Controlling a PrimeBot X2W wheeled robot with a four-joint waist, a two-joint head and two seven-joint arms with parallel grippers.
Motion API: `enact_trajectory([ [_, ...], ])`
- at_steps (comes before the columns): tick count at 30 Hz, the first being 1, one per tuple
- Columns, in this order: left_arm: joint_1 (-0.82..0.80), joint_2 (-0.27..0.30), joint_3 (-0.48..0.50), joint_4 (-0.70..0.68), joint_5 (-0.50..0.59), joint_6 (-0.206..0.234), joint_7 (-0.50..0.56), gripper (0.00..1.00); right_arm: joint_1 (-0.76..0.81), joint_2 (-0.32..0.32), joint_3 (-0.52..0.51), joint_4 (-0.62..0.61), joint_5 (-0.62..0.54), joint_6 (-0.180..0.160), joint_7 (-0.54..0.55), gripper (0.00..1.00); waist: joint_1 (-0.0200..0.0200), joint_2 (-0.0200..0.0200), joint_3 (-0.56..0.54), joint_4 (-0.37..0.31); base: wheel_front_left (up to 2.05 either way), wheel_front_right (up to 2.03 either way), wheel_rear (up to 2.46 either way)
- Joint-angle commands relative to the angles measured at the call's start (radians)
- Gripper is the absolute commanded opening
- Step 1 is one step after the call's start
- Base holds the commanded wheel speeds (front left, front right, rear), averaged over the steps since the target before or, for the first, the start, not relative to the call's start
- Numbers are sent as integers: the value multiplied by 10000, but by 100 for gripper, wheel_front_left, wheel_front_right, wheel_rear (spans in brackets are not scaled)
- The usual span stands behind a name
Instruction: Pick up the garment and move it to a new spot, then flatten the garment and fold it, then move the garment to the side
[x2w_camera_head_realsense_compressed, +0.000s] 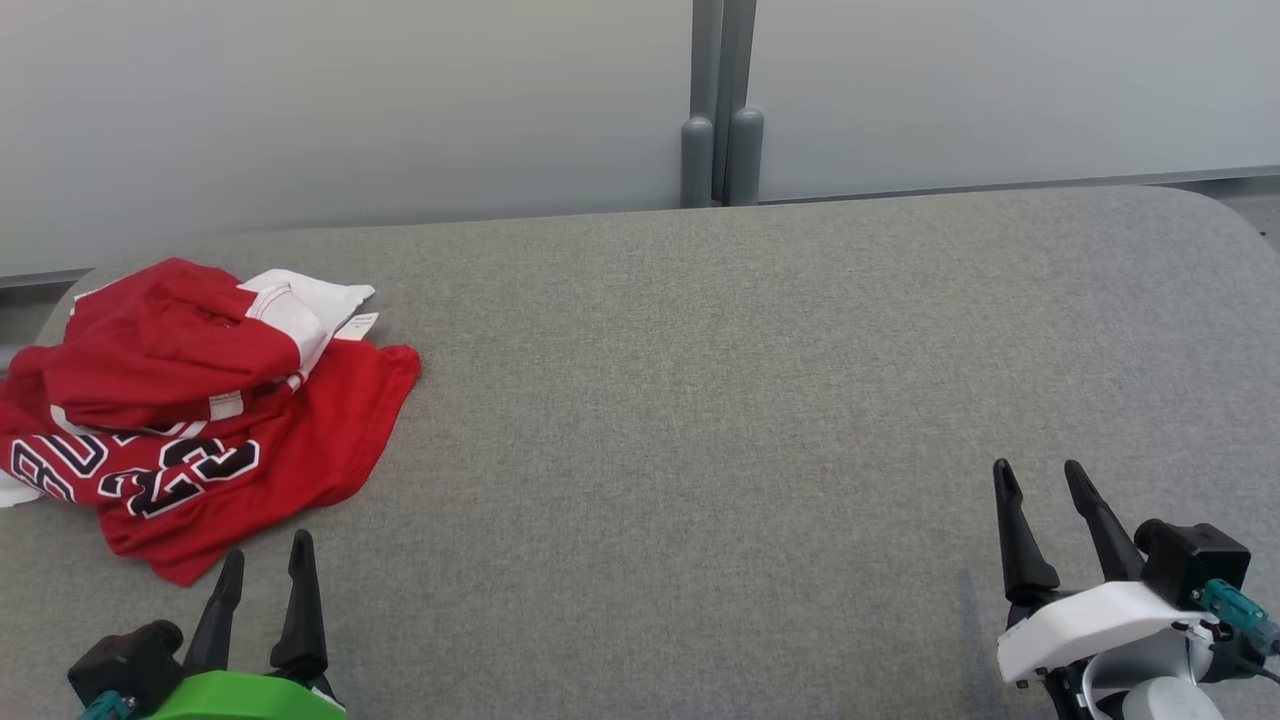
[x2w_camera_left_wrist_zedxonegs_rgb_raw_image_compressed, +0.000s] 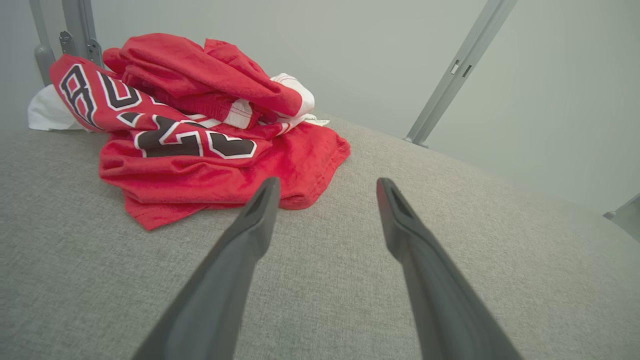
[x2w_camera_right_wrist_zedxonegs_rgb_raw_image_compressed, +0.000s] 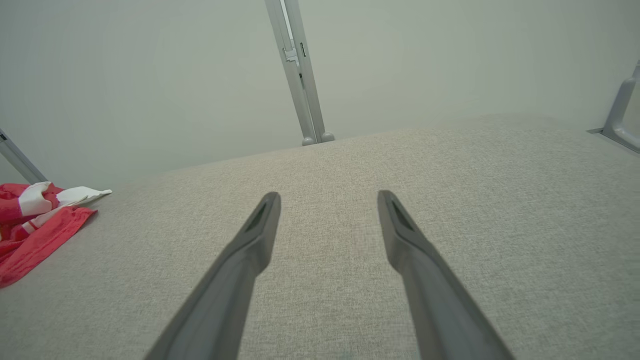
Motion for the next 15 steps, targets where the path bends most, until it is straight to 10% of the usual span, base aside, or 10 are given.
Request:
enact_trajectory([
  [1, 43, 146, 24, 10, 241, -44, -113, 100, 23, -6, -51, -49, -319, 5, -128, 100, 0, 49, 2, -13, 0, 0, 0],
  [15, 79, 248, 86, 40, 1420, -40, -402, 100, 12, 14, -135, 22, -1146, 5, -423, 100, 0, 57, 67, -51, 0, 0, 0],
])
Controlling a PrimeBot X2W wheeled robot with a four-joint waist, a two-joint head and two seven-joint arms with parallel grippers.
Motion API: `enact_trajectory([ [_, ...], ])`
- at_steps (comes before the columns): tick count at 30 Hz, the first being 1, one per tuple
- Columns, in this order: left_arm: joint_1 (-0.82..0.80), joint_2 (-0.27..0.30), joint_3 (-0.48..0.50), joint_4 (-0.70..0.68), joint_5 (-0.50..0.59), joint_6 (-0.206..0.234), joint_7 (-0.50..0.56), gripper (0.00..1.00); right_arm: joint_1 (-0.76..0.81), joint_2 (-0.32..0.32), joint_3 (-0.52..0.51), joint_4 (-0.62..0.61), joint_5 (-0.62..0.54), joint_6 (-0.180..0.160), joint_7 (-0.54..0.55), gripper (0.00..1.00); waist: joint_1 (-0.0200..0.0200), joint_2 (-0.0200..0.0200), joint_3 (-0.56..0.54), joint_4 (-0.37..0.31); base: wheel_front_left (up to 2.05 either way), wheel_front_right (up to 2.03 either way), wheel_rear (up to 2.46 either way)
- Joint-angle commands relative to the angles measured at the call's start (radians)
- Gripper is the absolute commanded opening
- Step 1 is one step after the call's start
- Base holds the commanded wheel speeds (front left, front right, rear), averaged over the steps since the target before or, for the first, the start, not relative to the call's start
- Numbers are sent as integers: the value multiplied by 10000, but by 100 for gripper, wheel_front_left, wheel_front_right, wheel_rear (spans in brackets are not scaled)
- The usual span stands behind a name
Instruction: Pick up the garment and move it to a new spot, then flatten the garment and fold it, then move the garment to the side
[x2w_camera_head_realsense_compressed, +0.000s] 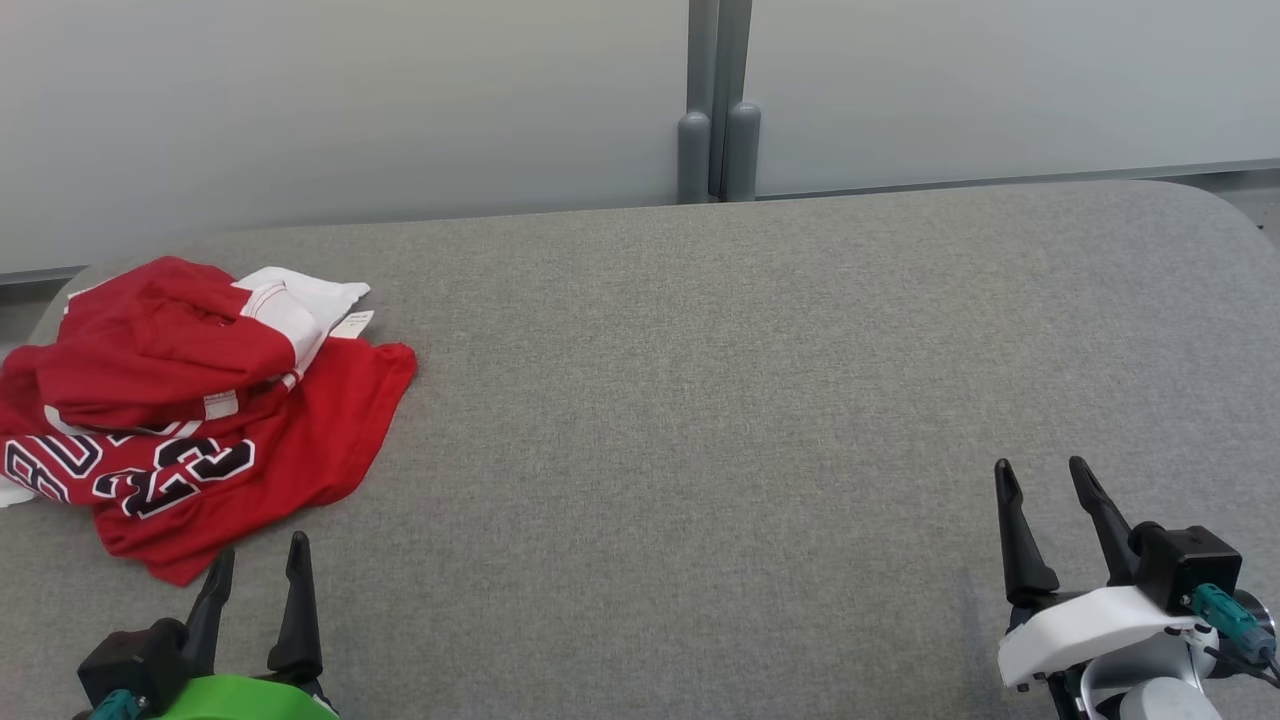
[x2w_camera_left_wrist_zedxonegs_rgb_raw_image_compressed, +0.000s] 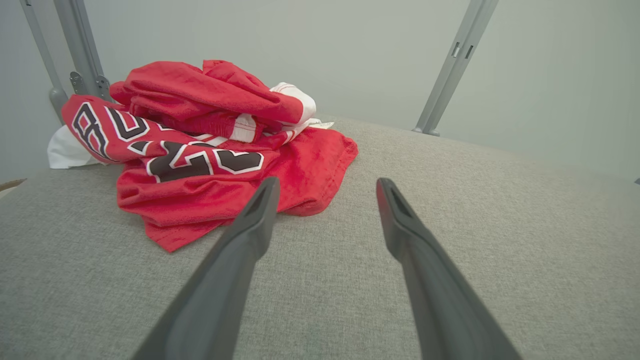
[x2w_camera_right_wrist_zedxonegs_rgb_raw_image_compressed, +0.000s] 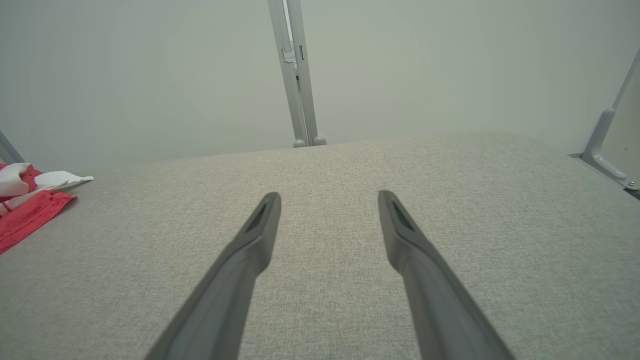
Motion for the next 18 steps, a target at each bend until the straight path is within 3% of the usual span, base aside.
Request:
enact_trajectory([
  [1, 76, 60, 41, -13, 286, -27, -104, 100, -12, -42, 38, 12, -244, 3, -129, 100, 0, 58, 1, -9, 0, 0, 0],
  [18, 121, 88, 52, 448, 810, -30, -386, 100, 94, -102, 174, -69, -874, 4, -420, 100, 0, 67, 5, -53, 0, 0, 0],
])
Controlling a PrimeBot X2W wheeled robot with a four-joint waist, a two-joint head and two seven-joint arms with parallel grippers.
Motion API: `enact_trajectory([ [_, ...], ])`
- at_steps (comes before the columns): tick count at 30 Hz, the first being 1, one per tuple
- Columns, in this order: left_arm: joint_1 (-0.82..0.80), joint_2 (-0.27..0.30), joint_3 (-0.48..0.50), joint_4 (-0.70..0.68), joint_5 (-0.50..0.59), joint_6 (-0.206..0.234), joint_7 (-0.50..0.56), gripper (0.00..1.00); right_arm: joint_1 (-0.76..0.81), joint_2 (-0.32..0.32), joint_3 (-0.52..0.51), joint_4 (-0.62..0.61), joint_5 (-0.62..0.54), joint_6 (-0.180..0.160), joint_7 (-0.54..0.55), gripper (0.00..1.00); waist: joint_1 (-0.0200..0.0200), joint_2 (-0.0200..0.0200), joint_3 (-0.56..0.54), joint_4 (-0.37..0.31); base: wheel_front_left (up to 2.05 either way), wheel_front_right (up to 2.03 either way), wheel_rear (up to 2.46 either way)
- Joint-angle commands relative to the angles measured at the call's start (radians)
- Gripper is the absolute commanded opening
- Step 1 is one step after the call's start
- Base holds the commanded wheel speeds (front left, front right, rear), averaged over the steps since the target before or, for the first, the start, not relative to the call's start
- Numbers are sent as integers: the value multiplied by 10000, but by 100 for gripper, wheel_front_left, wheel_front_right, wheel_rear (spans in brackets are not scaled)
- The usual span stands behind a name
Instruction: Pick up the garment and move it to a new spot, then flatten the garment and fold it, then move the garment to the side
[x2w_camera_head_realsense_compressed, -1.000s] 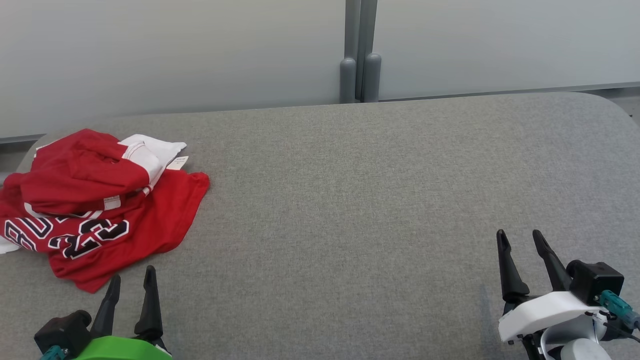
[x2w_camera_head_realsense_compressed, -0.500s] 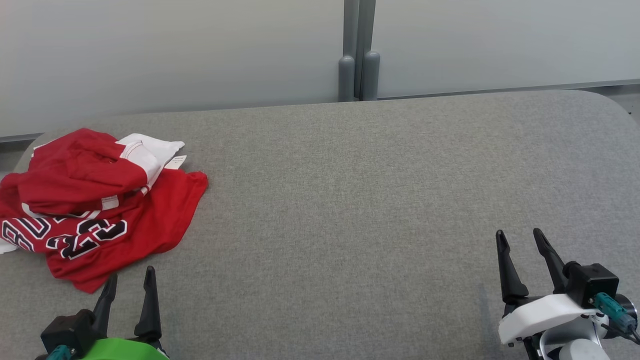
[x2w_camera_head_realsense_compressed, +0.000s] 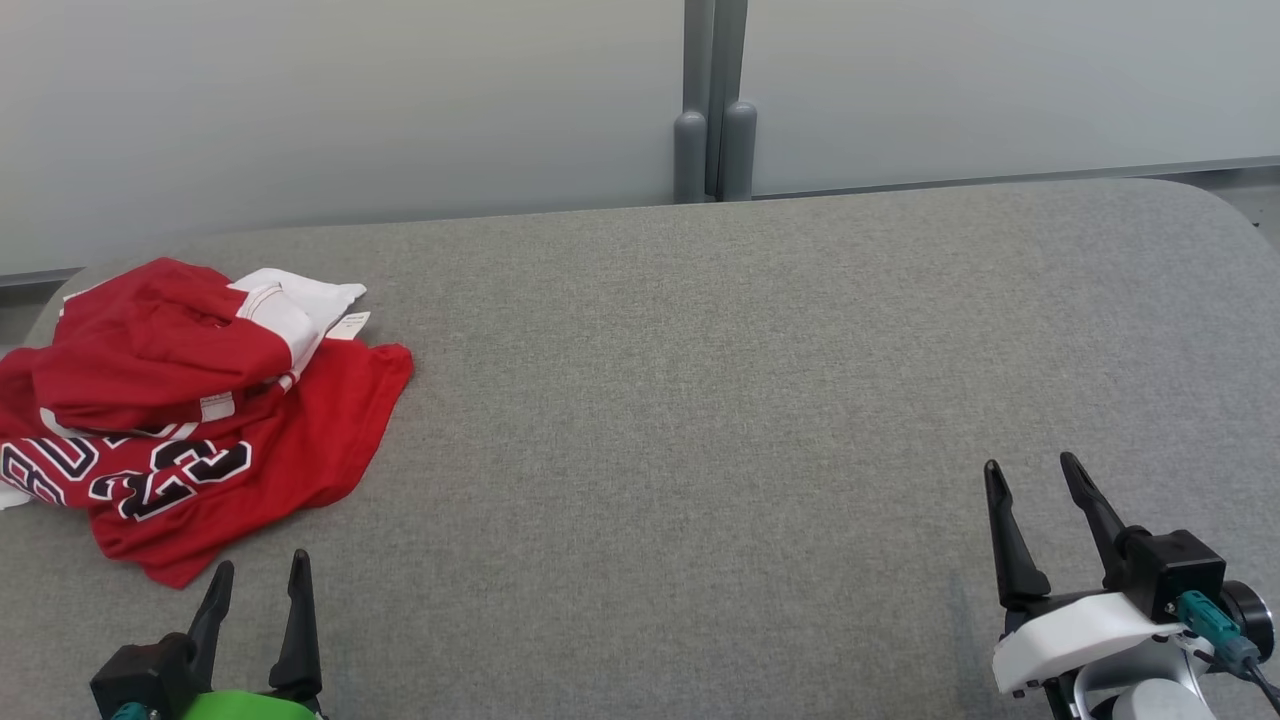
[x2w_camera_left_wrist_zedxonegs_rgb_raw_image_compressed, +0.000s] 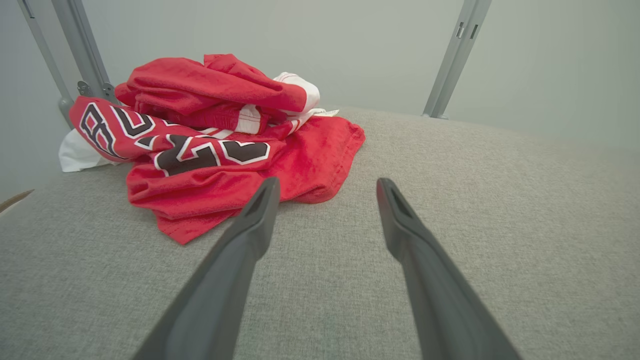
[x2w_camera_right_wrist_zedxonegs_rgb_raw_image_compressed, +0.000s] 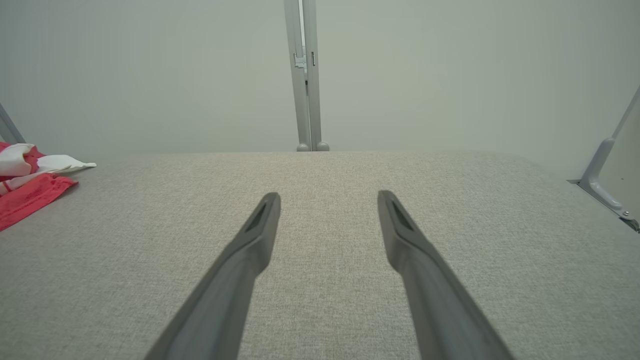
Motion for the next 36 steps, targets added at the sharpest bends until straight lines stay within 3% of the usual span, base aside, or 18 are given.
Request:
enact_trajectory([
  [1, 69, 41, 27, 24, 124, -28, -66, 100, 80, -74, 22, -39, -139, 4, -85, 100, -1, 67, -1, 0, 0, 0, 0],
  [24, -83, -22, 100, 156, -50, -29, -99, 100, 138, -220, 72, -32, 4, 4, -118, 100, -1, 69, -113, 64, 0, 0, 0],
  [30, -143, -26, 73, 178, -42, -29, -99, 100, 211, -242, 165, -204, 56, 4, -117, 100, -1, 69, -244, 765, 0, 0, 0],
  [36, 59, 112, 115, 269, 31, -11, -99, 100, 199, -199, 430, -164, 127, 2, -117, 100, -1, 69, -526, 2384, 0, 0, 0],
])
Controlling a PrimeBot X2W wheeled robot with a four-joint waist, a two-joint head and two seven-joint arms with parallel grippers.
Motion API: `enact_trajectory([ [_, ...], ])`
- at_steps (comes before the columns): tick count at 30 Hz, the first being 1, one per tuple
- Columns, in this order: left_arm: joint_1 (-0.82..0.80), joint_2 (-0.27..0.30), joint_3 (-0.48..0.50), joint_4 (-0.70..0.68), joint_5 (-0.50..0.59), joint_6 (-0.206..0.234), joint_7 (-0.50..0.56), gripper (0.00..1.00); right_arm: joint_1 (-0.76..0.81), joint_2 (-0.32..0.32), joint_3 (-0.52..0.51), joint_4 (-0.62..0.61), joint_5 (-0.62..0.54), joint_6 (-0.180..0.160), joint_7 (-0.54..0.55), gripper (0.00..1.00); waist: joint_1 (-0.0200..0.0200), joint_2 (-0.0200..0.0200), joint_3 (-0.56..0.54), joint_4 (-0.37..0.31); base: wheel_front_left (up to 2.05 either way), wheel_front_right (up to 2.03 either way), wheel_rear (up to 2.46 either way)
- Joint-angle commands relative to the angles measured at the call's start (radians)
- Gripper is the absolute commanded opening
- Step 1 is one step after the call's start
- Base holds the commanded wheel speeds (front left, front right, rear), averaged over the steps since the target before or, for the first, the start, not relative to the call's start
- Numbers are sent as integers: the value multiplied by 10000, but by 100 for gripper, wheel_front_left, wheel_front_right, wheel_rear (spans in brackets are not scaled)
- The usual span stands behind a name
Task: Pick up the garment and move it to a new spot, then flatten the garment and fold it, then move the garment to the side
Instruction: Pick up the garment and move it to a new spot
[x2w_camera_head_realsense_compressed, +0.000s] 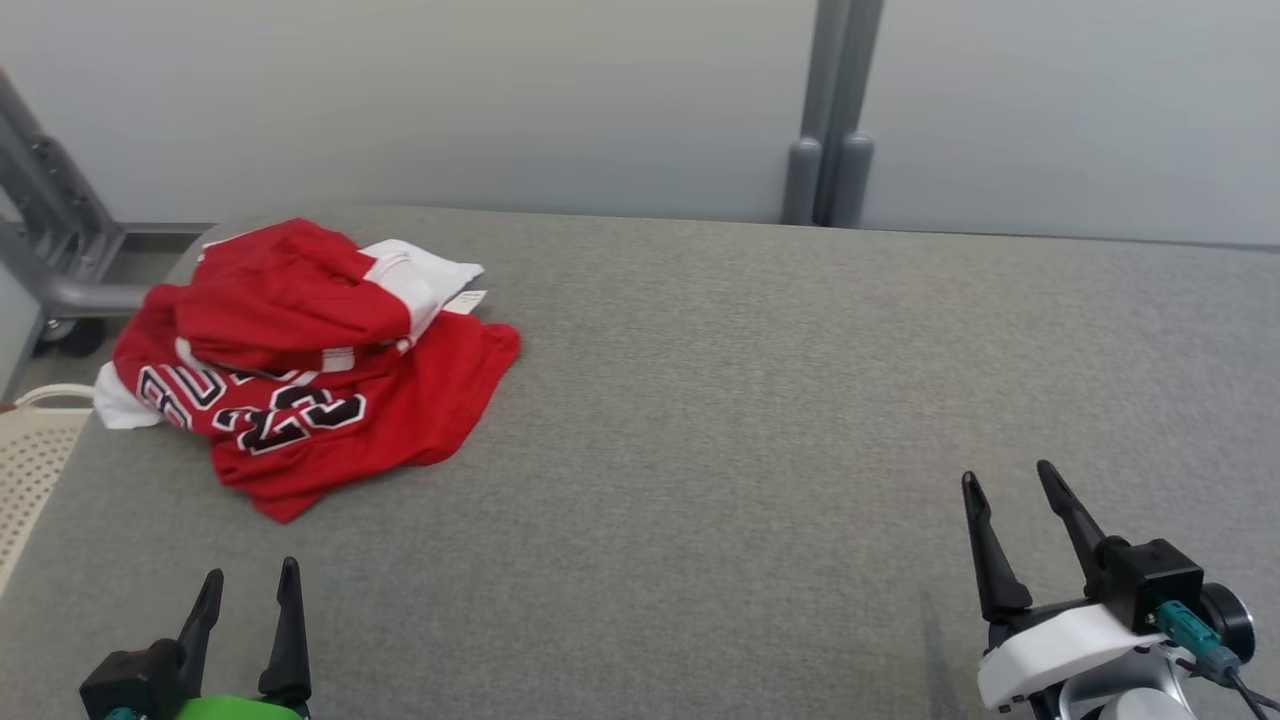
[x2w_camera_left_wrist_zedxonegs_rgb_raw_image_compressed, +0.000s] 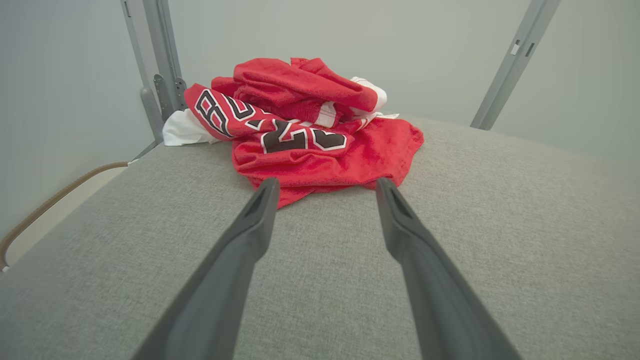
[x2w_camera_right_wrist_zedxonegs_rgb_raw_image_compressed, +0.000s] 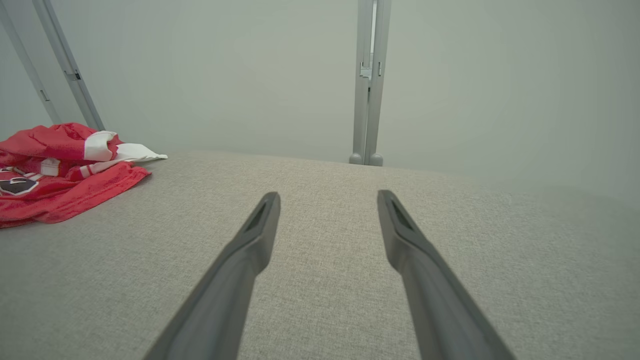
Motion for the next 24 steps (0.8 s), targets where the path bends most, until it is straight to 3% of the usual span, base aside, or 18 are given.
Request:
enact_trajectory([
  [1, 122, 90, 15, 21, 65, 12, -31, 100, -3, 22, 36, 35, 46, 1, -32, 100, 0, 69, -300, 1279, 0, 0, 0],
  [6, 272, 224, 59, 68, 52, 12, -31, 100, -204, 93, 546, 185, 96, 1, -32, 100, 0, 69, -469, 2470, 0, 0, 0],
  [11, 284, 270, 46, 20, 10, 12, -32, 100, -335, 207, 878, 300, 195, 1, -32, 100, 0, 69, -538, 3087, 0, 0, 0],
  [18, 20, 263, -153, 48, -129, 12, -31, 100, -237, 250, 977, 279, 234, 1, -32, 100, 0, 69, -404, 3236, 0, 0, 0],
  [24, -1304, 162, -827, 680, -1117, 12, 252, 100, -646, -33, 1011, -91, 65, 1, -32, 100, 0, 69, 468, 2919, 0, 0, 0],
])
